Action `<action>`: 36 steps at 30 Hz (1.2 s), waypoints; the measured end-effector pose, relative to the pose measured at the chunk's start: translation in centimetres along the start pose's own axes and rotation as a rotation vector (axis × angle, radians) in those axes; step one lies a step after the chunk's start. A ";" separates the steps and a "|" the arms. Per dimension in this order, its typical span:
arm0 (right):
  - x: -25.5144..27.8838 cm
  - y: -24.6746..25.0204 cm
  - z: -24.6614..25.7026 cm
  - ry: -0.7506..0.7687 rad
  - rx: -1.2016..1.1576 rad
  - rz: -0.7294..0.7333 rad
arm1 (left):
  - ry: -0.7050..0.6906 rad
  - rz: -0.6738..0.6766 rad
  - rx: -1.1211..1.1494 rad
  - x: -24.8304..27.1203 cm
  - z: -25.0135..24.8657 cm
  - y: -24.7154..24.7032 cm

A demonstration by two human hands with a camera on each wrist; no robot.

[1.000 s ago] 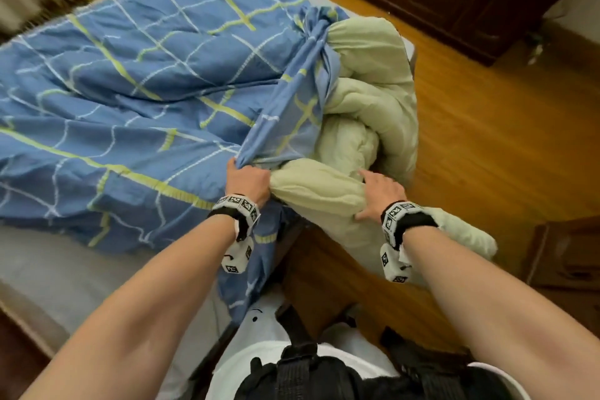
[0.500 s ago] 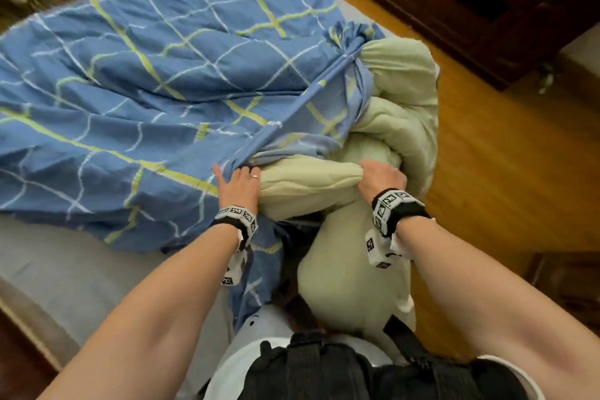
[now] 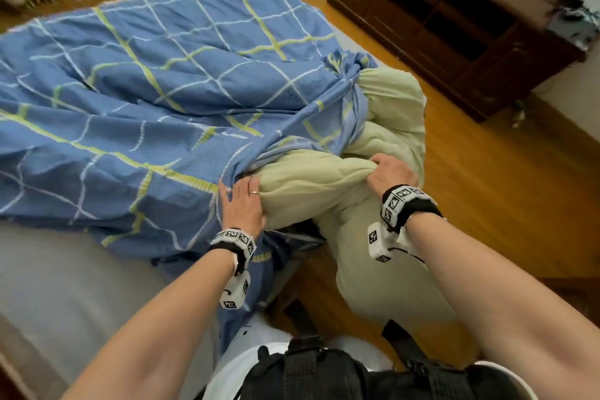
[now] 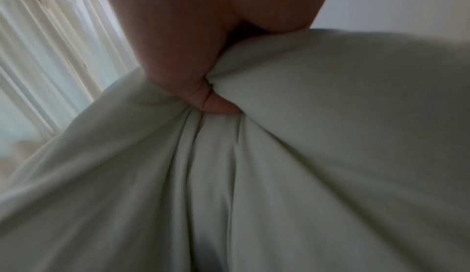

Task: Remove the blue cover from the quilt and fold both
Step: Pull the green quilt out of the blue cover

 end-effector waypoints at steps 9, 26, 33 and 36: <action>-1.2 -2.7 -4.8 0.005 0.096 0.009 | 0.345 0.142 0.061 2.3 0.1 -2.5; -19.7 2.3 -0.6 0.351 -0.090 -0.126 | 0.685 0.498 0.296 5.5 -5.2 -9.2; -26.1 1.0 5.1 0.553 0.100 0.078 | 0.728 0.458 0.421 -0.3 -9.0 -7.8; -27.3 -4.0 3.9 0.597 0.180 0.217 | 0.802 0.453 0.427 -1.8 -10.1 -8.5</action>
Point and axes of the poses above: each hand's wrist, its own x-axis away from the middle knuckle, its own y-axis out of the back of the hand, z = x × y, the point moved 8 cm from there along -x, towards the middle knuckle, and after that the axes turned 13 degrees about y, right-handed, at the moved point
